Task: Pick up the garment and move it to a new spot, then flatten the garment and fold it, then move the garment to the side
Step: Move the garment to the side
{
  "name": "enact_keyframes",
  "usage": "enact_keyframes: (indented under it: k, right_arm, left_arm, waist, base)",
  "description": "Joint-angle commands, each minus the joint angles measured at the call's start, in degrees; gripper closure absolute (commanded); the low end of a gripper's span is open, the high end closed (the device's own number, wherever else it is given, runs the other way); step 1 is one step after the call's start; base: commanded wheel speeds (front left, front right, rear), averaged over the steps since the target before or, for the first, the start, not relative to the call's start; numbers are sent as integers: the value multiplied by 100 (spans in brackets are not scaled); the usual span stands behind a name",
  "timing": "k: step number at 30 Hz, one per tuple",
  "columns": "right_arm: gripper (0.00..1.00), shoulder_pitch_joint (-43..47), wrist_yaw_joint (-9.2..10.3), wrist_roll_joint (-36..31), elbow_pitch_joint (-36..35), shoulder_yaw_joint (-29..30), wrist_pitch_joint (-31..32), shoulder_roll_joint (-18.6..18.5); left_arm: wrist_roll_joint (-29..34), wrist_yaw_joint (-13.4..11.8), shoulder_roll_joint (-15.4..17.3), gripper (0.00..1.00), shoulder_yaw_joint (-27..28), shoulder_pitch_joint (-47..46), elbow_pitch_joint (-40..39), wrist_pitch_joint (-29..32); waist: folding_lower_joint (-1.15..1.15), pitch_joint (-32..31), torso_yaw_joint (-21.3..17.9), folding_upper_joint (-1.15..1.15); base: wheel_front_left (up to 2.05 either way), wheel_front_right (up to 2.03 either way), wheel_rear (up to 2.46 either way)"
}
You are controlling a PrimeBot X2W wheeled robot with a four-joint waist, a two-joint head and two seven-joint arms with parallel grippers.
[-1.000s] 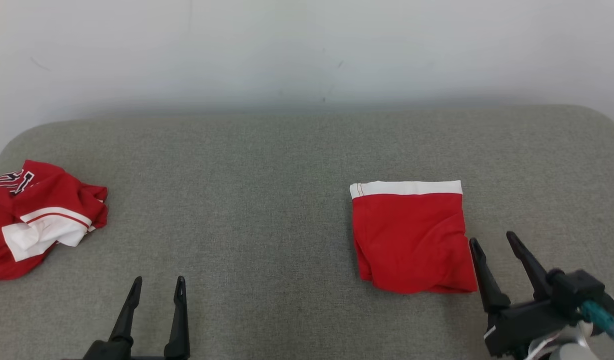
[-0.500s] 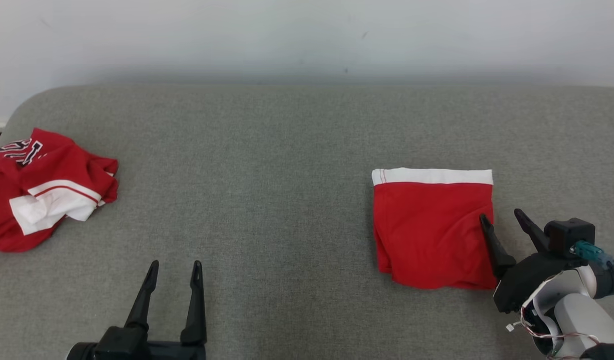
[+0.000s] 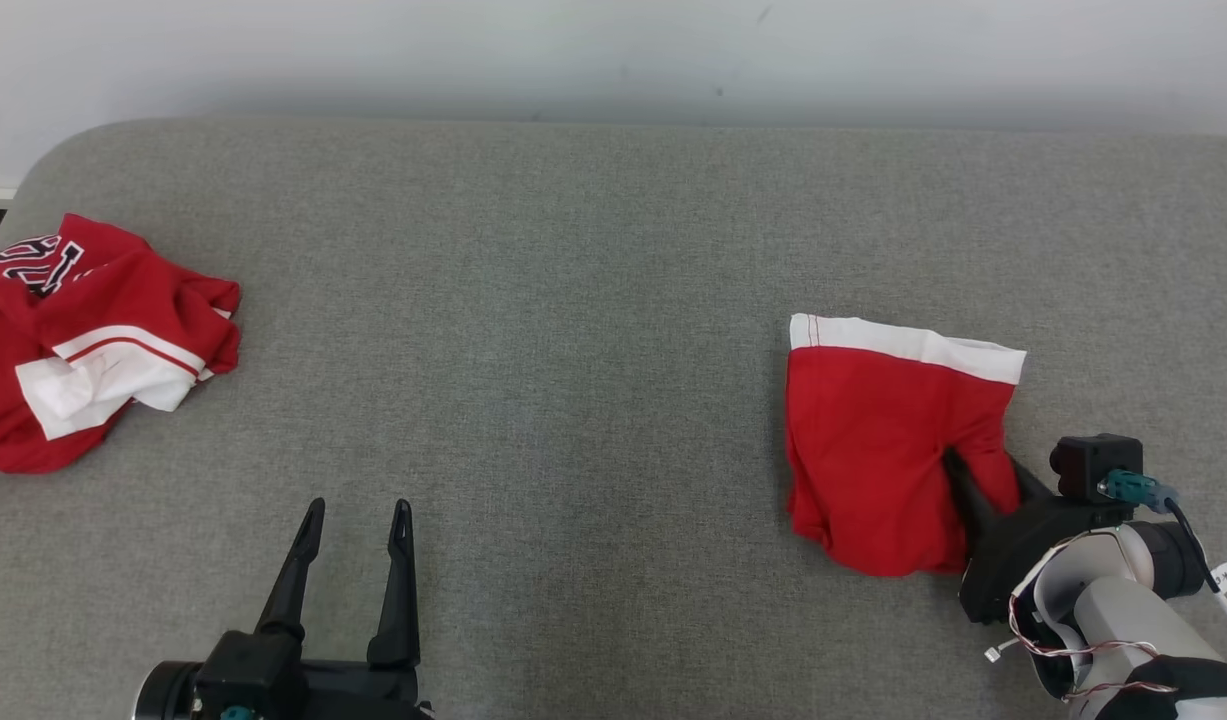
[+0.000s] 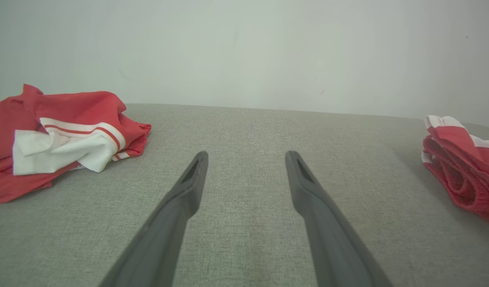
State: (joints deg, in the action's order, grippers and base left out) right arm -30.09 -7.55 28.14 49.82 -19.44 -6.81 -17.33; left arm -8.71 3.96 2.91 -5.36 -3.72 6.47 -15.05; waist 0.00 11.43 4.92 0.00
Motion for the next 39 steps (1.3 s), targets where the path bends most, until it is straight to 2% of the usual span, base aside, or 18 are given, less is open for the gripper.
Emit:
enact_keyframes:
  k: [1,6,11,20,21,22,24,25,30,39]
  right_arm:
    - [100,40,15,50,150,-95,63,3]
    - [100,-303,16,209,162,-364,-36,-131]
    - [100,-829,16,309,16,-655,-60,-423]
    - [100,-1832,15,502,-406,-1245,189,-1355]
    - [100,-1832,15,502,-406,-1245,189,-1355]
    - [100,-2023,15,555,-505,-1363,216,-1608]
    - [100,-2235,15,626,-609,-1461,239,-1839]
    - [100,-2235,15,626,-609,-1461,239,-1839]
    - [100,-2634,15,773,-766,-1638,209,-2336]
    - [100,-3276,15,841,-829,-1872,136,-2826]
  left_arm:
    - [-17,-17,-1,0,-4,-94,19,-18]
    - [-30,-2,-2,0,-42,-189,18,-18]
    - [-89,17,-1,0,-155,-435,-71,-18]
    - [4,-9,0,0,-302,-1017,-302,-17]
    - [4,-9,0,0,-302,-1017,-302,-17]
    - [33,-28,1,0,-294,-1166,-393,-18]
    - [119,-30,2,0,-271,-1271,-499,-17]
    - [119,-30,2,0,-271,-1271,-499,-17]
    - [343,47,70,0,-246,-1497,-638,-18]
    - [575,86,390,0,-54,-1506,-900,-18]
  waist:
    - [0,11,-27,0]
    - [0,145,-97,0]
    - [0,473,-161,0]
    - [0,1517,-460,0]
    - [0,1517,-460,0]
    - [0,1763,-599,0]
    - [0,2006,-773,0]
    - [0,2006,-773,0]
    - [0,2428,-1168,0]
    - [0,2764,-1821,0]
  base:
    - [0,0,0]
    - [0,0,0]
    - [0,0,0]
    - [0,0,0]
    - [0,0,0]
    - [0,0,0]
    - [0,0,0]
    - [0,0,0]
    - [0,0,0]
    - [0,0,0]
